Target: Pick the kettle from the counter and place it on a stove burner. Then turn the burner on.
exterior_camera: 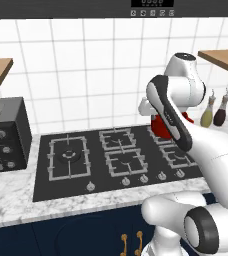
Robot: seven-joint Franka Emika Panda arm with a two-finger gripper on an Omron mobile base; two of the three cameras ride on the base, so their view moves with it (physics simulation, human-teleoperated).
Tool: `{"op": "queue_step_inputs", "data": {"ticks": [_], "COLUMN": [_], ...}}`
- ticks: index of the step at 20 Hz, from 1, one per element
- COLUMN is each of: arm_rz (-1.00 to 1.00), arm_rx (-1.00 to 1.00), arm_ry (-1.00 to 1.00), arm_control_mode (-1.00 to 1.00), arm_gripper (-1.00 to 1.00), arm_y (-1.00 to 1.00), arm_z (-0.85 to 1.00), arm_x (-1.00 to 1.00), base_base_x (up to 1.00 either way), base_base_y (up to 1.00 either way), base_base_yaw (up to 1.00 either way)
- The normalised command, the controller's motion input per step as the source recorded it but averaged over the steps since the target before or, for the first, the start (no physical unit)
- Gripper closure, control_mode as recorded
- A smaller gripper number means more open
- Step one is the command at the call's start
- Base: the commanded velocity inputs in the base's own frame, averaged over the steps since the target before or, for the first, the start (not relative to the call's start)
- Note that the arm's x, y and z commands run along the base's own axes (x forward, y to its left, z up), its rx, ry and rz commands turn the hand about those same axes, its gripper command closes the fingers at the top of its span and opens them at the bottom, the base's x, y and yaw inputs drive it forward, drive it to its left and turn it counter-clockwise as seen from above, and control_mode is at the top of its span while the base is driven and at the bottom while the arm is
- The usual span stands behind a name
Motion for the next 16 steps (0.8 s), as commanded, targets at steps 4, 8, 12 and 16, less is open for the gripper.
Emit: {"op": "queue_step_inputs", "data": {"ticks": [4,8,12,16], "arm_rz": [0.0,0.0,-0.11,-0.2], "arm_rx": [0.0,0.0,0.0,0.0], "arm_ry": [0.03,0.09,-0.1,-0.2], "arm_control_mode": [-1.0,-1.0,-1.0,-1.0], "arm_gripper": [-1.0,-1.0,-1.0,-1.0], "arm_y": [0.0,0.03,-0.18,-0.52], "arm_z": [-0.04,-0.14,-0.24,-0.02], "arm_x": [-0.03,0.0,-0.27,-0.18], "base_base_x": [0.0,0.0,0.0,0.0], "base_base_y": [0.0,0.0,0.0,0.0], "base_base_yaw": [0.0,0.0,0.0,0.0]}}
